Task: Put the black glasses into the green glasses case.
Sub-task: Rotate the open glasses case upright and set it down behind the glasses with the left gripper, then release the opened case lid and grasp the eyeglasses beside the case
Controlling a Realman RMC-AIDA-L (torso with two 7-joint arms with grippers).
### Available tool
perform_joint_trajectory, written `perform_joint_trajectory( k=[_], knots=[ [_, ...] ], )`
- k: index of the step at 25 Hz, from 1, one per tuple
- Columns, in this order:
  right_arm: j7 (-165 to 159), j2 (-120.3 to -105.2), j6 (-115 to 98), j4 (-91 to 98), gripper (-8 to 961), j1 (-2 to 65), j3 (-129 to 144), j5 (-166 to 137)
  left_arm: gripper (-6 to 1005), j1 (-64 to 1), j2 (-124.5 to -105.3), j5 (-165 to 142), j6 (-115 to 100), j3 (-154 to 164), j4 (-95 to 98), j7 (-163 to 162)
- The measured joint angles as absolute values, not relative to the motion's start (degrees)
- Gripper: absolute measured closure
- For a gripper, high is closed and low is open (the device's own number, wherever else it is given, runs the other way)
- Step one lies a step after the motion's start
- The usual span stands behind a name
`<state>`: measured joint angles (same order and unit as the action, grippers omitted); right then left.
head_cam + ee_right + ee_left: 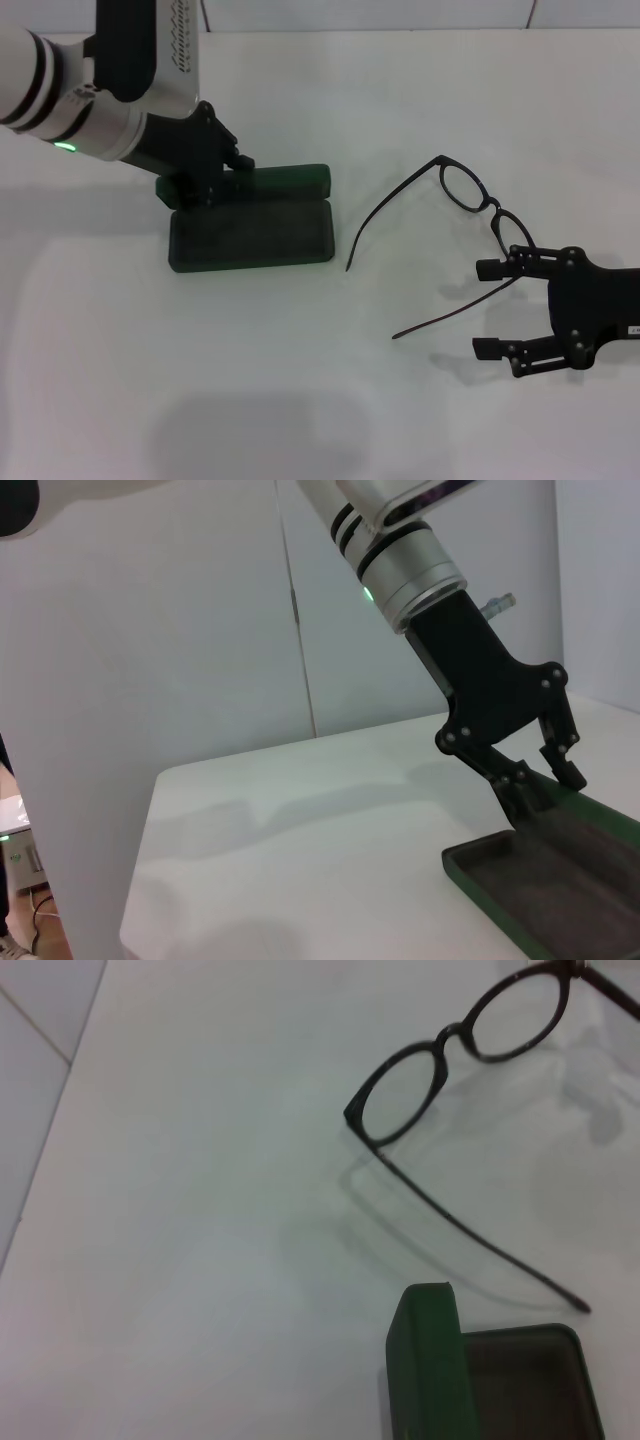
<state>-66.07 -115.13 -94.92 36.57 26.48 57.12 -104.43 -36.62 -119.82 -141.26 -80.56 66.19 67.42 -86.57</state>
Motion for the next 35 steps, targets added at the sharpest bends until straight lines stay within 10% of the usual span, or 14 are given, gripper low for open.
perform_joint_trajectory(
  k=[5, 20, 35],
  knots=[
    [-66.1, -115.13, -94.9, 36.6, 78, 26.4, 57.1, -104.5, 763, -35.2, -119.79, -137.6, -80.6, 66.4, 69.1, -86.7],
    [-70.6, -114.34, -96.4, 37.1, 80, 26.3, 54.7, -103.5, 344, -25.9, -119.41, -119.1, -88.5, 53.2, 68.0, -86.7],
    [-115.9, -104.8, -95.2, 42.3, 81, 38.2, 51.1, -112.3, 140, -14.1, -117.02, -111.4, -99.8, 46.9, 49.7, -73.0]
  ],
)
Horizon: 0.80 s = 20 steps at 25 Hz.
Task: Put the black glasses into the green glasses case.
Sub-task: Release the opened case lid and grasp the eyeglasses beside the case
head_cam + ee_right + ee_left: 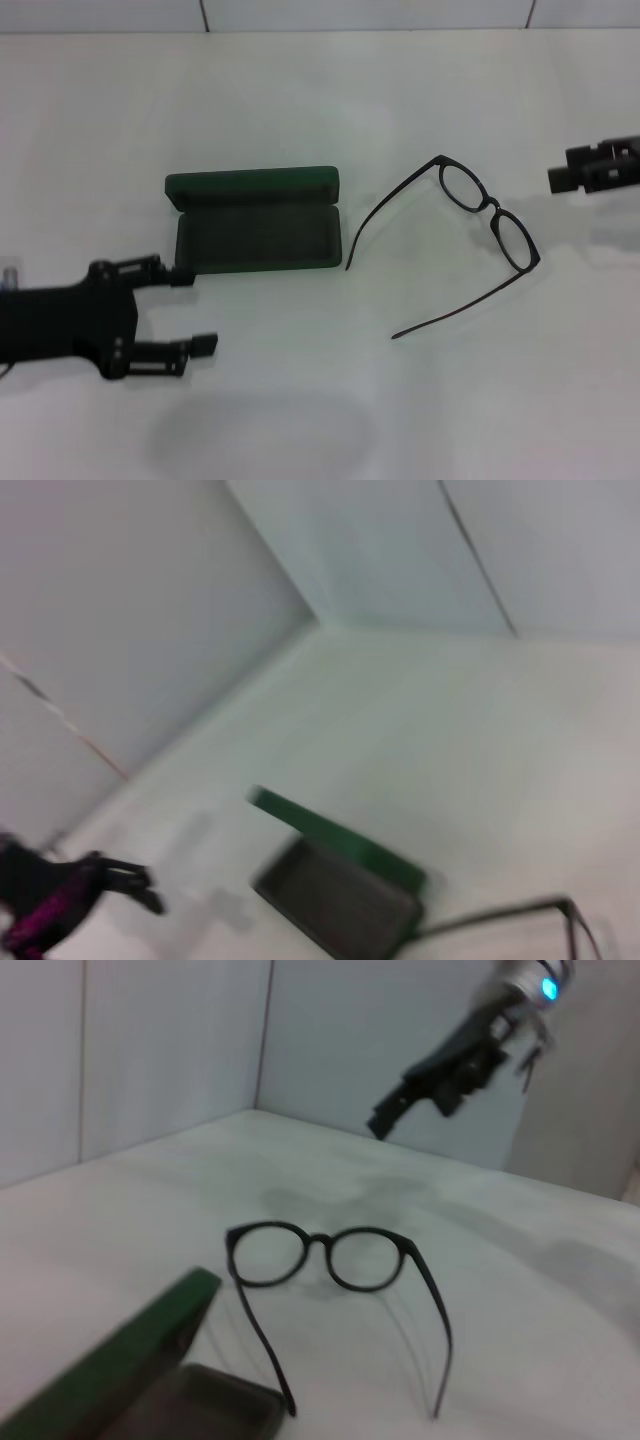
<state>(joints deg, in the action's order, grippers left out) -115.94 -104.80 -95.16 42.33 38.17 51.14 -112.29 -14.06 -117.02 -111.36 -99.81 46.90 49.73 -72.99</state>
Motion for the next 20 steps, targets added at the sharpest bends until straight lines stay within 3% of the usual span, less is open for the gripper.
perform_joint_trajectory(
  k=[10, 18, 20],
  knots=[
    [-143.0, -105.89, -94.4, 42.0, 86, 56.4, 53.7, -137.5, 141, -13.4, -116.16, -112.6, -100.0, 46.8, 44.4, -65.7],
    [-151.9, -109.64, -89.6, 36.8, 91, 65.2, 61.9, -142.9, 142, -13.5, -116.29, -114.1, -100.1, 47.0, 44.3, -63.7],
    [-151.9, -109.64, -89.6, 36.8, 93, 65.2, 61.9, -142.9, 142, -13.5, -116.37, -114.1, -100.1, 47.0, 44.3, -63.1]
  ],
)
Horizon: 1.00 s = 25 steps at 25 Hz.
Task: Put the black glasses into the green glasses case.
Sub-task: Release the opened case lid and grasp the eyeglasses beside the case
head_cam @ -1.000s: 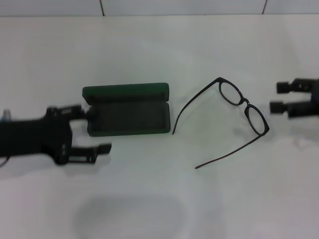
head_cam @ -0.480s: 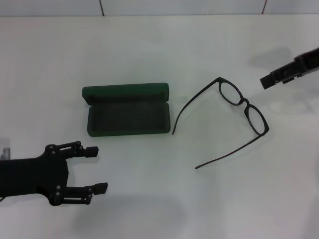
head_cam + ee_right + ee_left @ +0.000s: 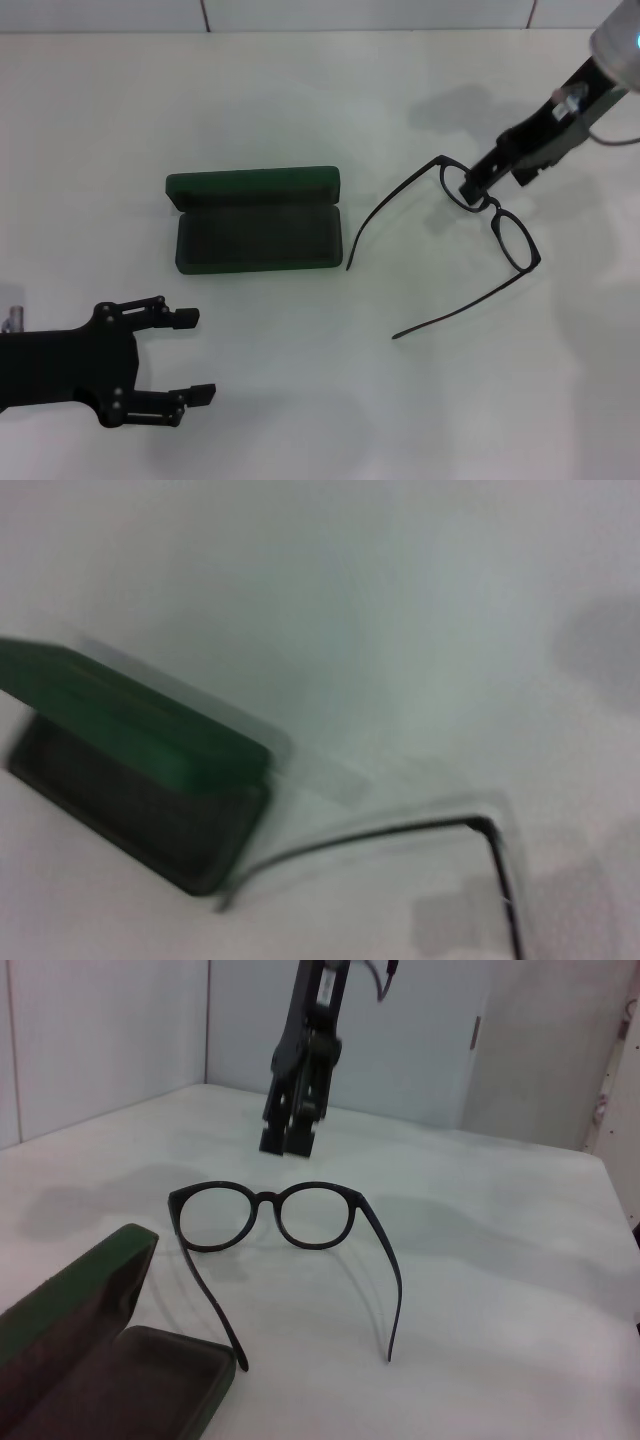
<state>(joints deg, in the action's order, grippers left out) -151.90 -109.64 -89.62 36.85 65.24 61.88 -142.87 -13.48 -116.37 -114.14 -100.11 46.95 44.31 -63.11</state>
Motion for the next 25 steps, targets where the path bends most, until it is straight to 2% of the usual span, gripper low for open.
perform_joint_trajectory(
  k=[1, 5, 18, 24, 25],
  knots=[
    [-153.9, -110.94, -87.4, 35.1, 93, 66.3, 63.6, -146.3, 142, -13.5, -116.37, -114.1, -100.1, 47.0, 44.3, -63.1],
    [-154.4, -112.18, -84.3, 32.4, 96, 66.6, 63.8, -148.8, 143, -13.5, -116.51, -114.2, -100.0, 47.0, 43.5, -61.8],
    [-154.2, -114.14, -79.4, 31.1, 105, 66.4, 65.5, -148.9, 144, -13.9, -116.57, -114.8, -99.4, 46.9, 42.3, -61.0],
    [-154.4, -114.6, -79.0, 31.9, 109, 66.5, 68.7, -149.0, 145, -13.9, -116.61, -114.8, -99.3, 46.8, 42.2, -60.3],
    [-154.4, -114.6, -79.0, 31.9, 159, 66.5, 68.7, -149.0, 145, -13.9, -116.61, -114.8, -99.3, 46.8, 42.2, -60.3]
  ],
)
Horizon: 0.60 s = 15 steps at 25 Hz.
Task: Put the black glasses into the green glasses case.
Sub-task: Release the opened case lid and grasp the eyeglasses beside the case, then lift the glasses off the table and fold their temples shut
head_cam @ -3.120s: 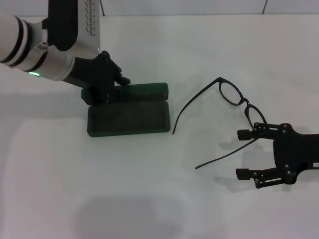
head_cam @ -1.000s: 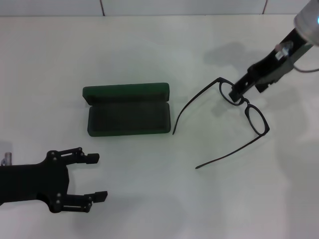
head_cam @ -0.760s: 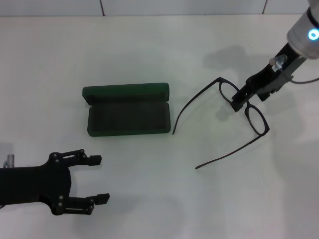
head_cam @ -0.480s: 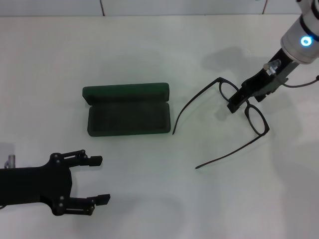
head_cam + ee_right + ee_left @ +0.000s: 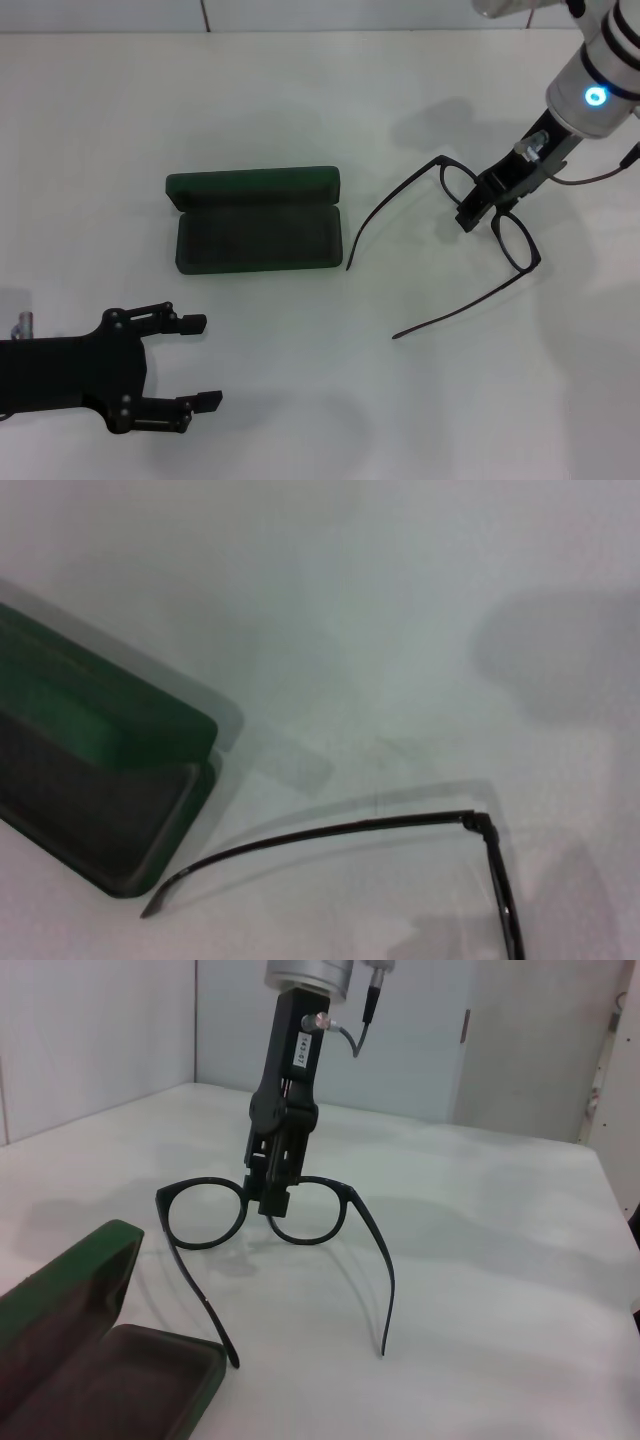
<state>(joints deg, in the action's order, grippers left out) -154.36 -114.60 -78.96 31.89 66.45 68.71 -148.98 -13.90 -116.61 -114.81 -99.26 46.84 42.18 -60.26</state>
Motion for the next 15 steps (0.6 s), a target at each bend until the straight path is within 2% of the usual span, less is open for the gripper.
perform_joint_trajectory(
  k=[3, 12, 15],
  knots=[
    [-154.3, -114.86, -78.0, 31.4, 310, 66.3, 69.5, -149.0, 145, -13.9, -116.63, -114.8, -99.2, 46.8, 42.2, -60.2],
    [-154.3, -114.87, -77.7, 31.3, 546, 66.1, 69.9, -149.3, 144, -13.9, -116.63, -114.8, -99.2, 46.9, 42.1, -60.2],
    [-154.4, -114.87, -77.6, 31.3, 668, 66.1, 69.9, -149.7, 144, -13.8, -116.63, -114.8, -99.2, 47.0, 42.1, -60.2]
  ],
)
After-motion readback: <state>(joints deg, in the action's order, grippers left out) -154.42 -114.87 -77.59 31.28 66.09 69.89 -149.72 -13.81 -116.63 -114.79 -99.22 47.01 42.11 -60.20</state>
